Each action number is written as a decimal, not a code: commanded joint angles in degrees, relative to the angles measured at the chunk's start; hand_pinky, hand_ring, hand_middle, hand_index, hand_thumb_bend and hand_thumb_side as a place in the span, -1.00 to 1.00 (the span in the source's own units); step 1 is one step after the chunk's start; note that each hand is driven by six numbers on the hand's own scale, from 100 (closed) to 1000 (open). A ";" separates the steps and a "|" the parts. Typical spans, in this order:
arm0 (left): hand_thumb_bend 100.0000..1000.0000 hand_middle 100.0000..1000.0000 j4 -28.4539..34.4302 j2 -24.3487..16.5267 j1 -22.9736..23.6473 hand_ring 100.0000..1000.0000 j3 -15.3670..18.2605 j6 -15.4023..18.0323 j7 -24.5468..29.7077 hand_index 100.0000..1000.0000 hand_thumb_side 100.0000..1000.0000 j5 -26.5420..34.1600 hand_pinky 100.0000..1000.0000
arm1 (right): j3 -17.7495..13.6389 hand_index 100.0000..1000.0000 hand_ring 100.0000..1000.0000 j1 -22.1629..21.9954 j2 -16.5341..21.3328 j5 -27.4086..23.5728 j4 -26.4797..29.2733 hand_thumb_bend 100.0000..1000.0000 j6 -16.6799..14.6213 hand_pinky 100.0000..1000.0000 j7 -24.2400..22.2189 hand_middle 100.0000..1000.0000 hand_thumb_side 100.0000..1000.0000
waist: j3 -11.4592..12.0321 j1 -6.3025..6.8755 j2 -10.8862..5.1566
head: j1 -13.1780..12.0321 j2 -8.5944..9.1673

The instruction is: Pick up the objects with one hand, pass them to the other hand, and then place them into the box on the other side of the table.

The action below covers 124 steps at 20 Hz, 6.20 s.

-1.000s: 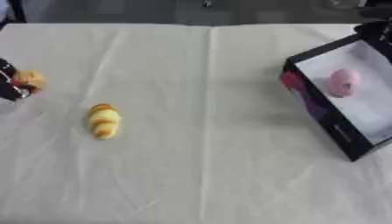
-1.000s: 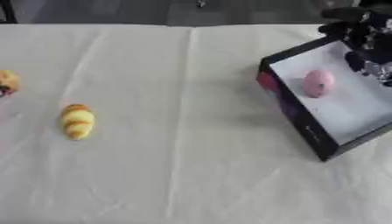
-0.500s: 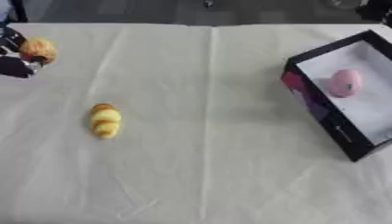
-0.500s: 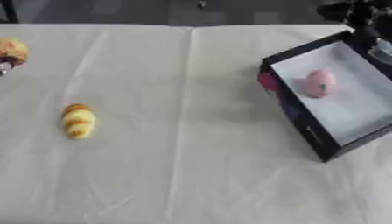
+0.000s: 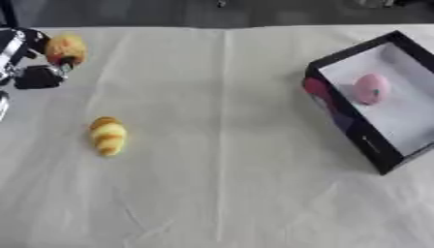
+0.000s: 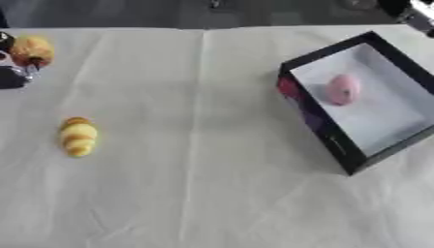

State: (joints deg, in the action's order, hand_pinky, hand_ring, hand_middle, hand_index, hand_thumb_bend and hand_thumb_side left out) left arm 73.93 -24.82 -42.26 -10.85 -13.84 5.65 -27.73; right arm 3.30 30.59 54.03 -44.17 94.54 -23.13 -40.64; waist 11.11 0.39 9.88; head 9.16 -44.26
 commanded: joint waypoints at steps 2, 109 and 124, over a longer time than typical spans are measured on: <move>-1.00 0.10 3.19 2.11 -0.14 0.37 0.05 0.32 -1.45 0.03 -0.87 -1.26 0.53 | 0.70 1.00 0.91 2.81 0.34 -1.57 1.34 -1.00 0.78 1.00 -1.26 1.00 -0.34 | 0.15 -0.92 -2.25 | 1.48 0.14; -1.00 0.02 11.90 23.55 1.66 0.26 -9.36 16.26 -8.25 0.01 -0.86 -6.89 0.46 | 18.32 0.82 0.80 22.59 -30.06 42.44 -22.35 -1.00 -19.61 0.97 -3.85 0.45 -0.78 | 4.40 -1.94 -0.77 | 10.15 0.14; -0.88 0.02 11.11 23.74 1.90 0.27 -9.68 15.02 -7.27 0.06 -0.86 -7.14 0.46 | 18.61 0.58 0.59 22.49 -29.69 30.69 -20.75 -1.00 -6.94 0.91 -8.58 0.16 -0.78 | 4.10 -1.77 -0.70 | 10.15 0.14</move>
State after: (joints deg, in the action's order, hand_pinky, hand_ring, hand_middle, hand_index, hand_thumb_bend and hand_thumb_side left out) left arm 84.33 -1.36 -39.30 -20.99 1.57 -1.67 -34.83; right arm 21.78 51.94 24.08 -12.32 71.90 -24.95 -42.70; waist 15.26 -1.47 9.13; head 19.14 -44.26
